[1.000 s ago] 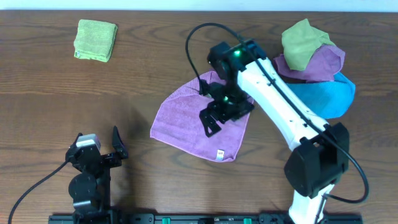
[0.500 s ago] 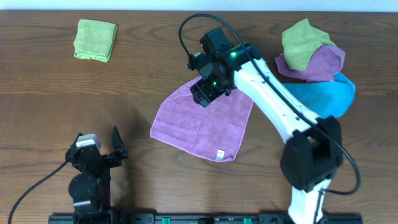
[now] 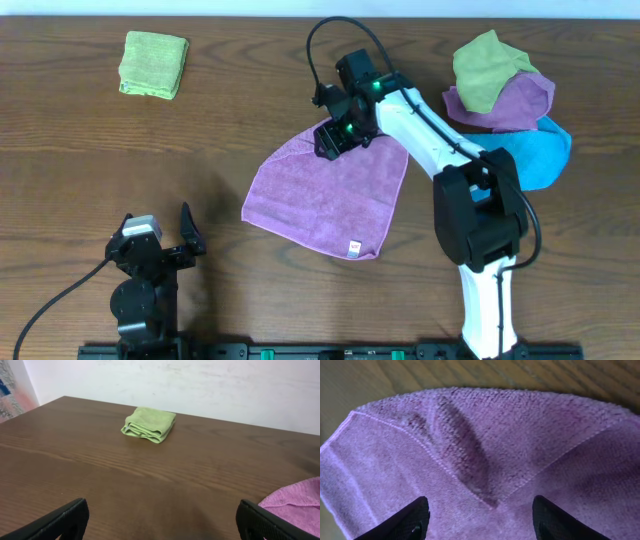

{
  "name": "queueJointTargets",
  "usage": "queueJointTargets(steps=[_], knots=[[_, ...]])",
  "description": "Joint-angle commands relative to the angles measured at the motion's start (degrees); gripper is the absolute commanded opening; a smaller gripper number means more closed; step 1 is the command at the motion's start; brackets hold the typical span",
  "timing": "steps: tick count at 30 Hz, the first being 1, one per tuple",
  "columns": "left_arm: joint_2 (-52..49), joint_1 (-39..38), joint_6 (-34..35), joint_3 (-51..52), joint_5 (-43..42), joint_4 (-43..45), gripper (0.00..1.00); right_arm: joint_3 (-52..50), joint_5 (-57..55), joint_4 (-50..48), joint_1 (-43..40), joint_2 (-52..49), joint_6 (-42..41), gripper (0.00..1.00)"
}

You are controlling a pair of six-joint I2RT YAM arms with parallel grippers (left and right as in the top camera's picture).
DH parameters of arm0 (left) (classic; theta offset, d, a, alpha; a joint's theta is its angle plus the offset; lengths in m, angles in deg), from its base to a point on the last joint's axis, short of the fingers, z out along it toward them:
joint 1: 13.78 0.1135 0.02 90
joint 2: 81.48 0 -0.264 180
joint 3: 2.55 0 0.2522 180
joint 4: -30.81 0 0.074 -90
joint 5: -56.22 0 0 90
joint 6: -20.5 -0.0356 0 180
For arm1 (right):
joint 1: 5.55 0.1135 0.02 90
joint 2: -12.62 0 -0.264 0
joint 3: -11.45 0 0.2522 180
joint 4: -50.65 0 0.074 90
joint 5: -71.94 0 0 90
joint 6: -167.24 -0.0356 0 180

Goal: Fold the cloth
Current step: 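Lower the purple cloth onto the table center with the right gripper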

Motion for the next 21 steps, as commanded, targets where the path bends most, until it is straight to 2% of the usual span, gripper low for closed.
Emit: queueJointTargets(steps=[1, 8, 11, 14, 16, 18, 21], knots=[[0.33, 0.0, 0.22, 1.79, 1.03, -0.68, 0.95, 0.02, 1.33, -0.26, -0.24, -2.8, -0.85, 0.66], [0.33, 0.0, 0.22, 1.79, 1.03, -0.68, 0.95, 0.02, 1.66, -0.79, -0.07, -5.09, -2.73, 0.6], [0.33, 0.0, 0.22, 1.79, 1.03, -0.68, 0.95, 0.02, 1.7, -1.57, -0.07, -5.35, -2.8, 0.5], [0.33, 0.0, 0.22, 1.79, 1.03, -0.68, 0.95, 0.02, 1.7, -1.64, 0.11, -5.35, -2.8, 0.33], [0.33, 0.0, 0.22, 1.79, 1.03, -0.68, 0.95, 0.04, 1.7, -1.62, 0.15, -5.35, -3.08, 0.34], [0.33, 0.0, 0.2, 1.79, 1.03, -0.68, 0.95, 0.04, 1.7, -1.64, 0.13, -5.35, -3.43, 0.42], [0.33, 0.0, 0.2, 1.79, 1.05, -0.68, 0.95, 0.13, 1.75, -1.53, 0.13, -5.31, -3.85, 0.42]])
